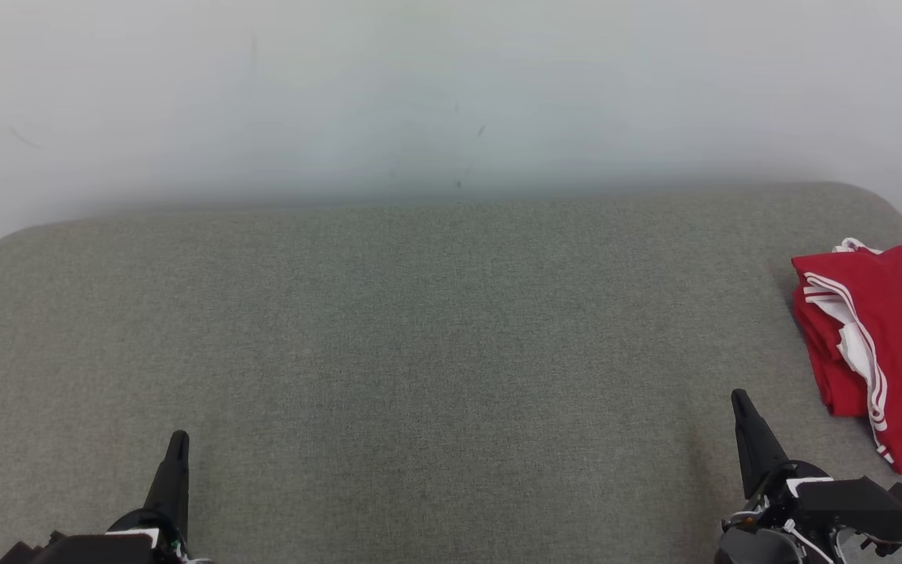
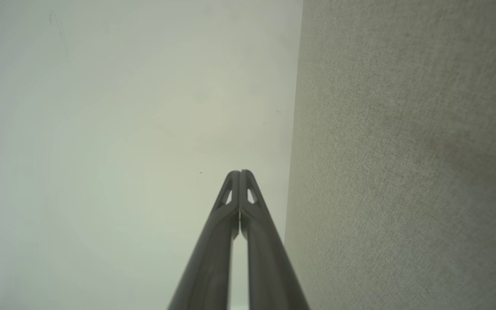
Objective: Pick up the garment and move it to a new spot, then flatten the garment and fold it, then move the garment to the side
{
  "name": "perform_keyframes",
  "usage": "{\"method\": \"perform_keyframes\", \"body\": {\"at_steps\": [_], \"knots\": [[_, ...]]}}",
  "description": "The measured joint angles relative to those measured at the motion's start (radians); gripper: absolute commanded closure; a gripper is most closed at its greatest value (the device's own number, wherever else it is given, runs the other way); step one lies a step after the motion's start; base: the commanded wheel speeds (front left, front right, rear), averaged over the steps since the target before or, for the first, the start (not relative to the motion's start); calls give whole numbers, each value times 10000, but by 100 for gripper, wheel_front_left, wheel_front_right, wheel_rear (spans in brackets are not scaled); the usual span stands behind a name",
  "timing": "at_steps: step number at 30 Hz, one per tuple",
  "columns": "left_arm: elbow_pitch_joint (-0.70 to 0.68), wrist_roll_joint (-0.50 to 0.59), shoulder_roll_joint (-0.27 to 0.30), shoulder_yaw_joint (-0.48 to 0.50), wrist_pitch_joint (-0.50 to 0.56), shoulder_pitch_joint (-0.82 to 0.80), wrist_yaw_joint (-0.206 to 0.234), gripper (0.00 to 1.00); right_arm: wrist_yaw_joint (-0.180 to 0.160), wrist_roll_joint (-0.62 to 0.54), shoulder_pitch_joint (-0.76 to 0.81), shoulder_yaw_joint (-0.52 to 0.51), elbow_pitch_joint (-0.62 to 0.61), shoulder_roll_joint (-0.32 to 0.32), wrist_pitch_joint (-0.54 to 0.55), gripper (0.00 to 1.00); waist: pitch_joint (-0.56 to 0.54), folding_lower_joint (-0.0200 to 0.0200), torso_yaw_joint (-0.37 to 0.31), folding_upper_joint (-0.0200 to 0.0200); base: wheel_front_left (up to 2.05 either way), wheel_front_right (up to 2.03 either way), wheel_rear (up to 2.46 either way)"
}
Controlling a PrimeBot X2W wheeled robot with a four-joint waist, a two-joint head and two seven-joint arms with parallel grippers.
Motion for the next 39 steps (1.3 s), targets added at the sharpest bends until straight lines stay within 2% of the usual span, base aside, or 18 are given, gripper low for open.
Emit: {"method": "perform_keyframes", "body": {"at_steps": [39], "knots": [[-4, -2, 2, 6, 0, -3, 0, 100, 0, 0, -2, -2, -2, 0, 0, 100, 0, 0, 0, 0, 0, 0, 0]]}}
